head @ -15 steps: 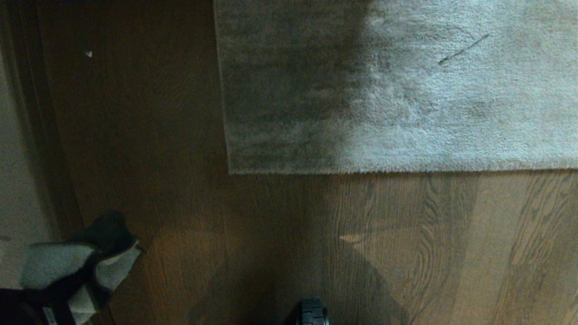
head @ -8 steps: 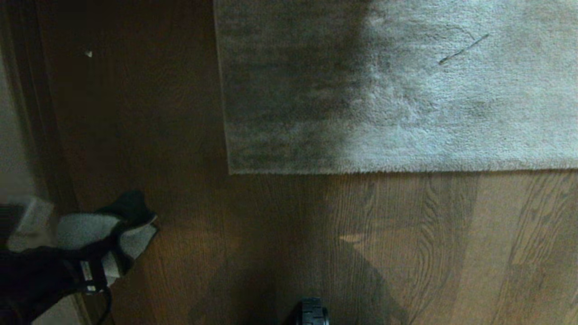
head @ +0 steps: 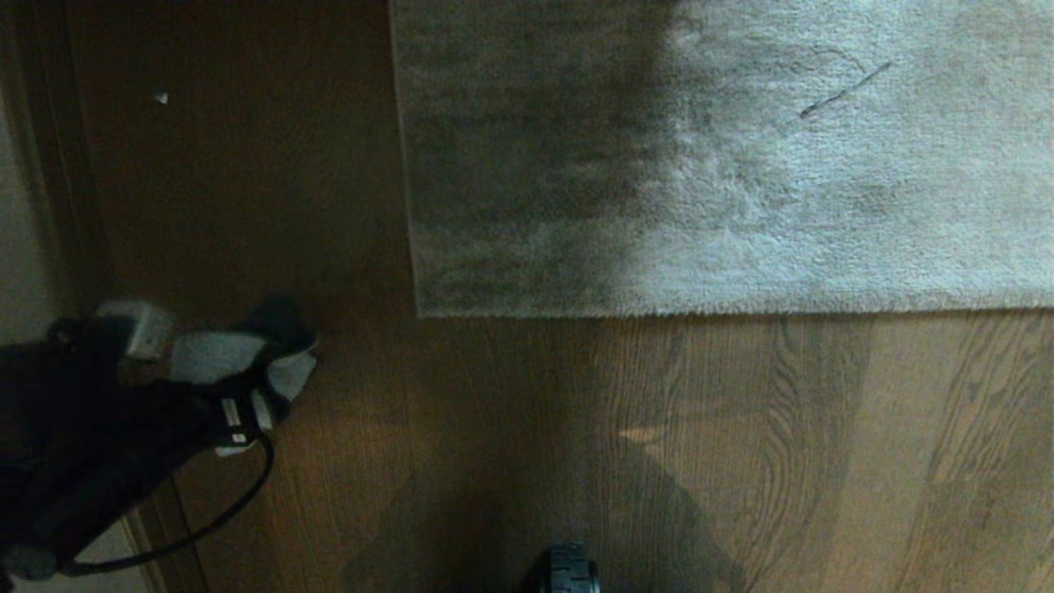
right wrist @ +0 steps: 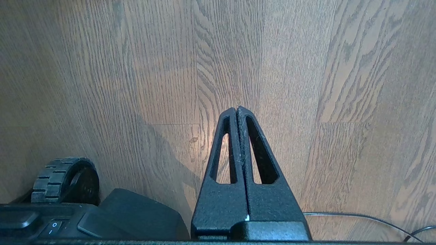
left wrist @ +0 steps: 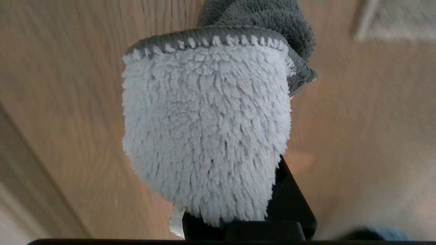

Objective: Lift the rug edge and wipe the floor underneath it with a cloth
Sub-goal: Put down the rag

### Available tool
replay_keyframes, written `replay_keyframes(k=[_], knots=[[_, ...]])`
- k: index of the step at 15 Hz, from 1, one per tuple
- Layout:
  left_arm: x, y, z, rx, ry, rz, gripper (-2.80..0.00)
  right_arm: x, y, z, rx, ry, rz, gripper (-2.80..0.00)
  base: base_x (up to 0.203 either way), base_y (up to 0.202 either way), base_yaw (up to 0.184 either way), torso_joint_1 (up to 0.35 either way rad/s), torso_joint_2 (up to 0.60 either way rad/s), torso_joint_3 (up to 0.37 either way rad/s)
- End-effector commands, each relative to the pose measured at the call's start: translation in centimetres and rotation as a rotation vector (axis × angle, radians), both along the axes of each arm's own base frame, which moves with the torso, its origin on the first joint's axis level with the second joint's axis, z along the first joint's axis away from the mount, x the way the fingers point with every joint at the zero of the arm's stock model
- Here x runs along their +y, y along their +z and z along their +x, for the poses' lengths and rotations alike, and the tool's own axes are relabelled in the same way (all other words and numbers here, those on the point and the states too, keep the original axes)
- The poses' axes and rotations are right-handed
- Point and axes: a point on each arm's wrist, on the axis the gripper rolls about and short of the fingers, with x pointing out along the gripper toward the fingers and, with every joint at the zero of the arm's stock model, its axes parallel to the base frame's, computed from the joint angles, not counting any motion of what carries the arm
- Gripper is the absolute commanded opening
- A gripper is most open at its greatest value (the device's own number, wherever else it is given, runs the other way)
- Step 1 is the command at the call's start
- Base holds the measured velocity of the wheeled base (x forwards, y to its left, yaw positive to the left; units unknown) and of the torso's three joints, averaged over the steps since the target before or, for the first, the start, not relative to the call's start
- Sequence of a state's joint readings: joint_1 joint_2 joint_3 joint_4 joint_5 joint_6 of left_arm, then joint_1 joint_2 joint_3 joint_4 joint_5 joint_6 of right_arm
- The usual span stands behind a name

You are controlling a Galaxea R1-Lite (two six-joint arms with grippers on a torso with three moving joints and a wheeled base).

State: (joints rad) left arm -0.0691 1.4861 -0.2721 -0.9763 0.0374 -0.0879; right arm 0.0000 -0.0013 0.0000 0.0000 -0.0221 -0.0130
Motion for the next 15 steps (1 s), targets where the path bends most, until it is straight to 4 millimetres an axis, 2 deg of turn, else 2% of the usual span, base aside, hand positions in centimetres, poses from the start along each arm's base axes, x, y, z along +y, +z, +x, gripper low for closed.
replay_keyframes(k=[1, 7, 13, 15], knots=[[0.0, -1.9, 2.5, 0.016, 0.010, 0.000, -2.80, 0.0, 0.0, 0.0, 0.001, -0.001, -0.001, -2.80, 0.000, 0.000, 0.000, 0.000, 0.00, 0.000], [-0.2, -1.5, 5.5, -0.039, 0.010, 0.001, -2.80, 0.0, 0.0, 0.0, 0.001, -0.001, -0.001, -2.80, 0.000, 0.000, 0.000, 0.000, 0.00, 0.000], [-0.1, -1.0, 6.2, -0.065, 0.011, 0.006, -2.80, 0.0, 0.0, 0.0, 0.001, 0.000, -0.001, -2.80, 0.000, 0.000, 0.000, 0.000, 0.00, 0.000], [0.6, -0.5, 6.6, -0.088, 0.034, 0.038, -2.80, 0.0, 0.0, 0.0, 0.001, -0.001, -0.001, -2.80, 0.000, 0.000, 0.000, 0.000, 0.00, 0.000]])
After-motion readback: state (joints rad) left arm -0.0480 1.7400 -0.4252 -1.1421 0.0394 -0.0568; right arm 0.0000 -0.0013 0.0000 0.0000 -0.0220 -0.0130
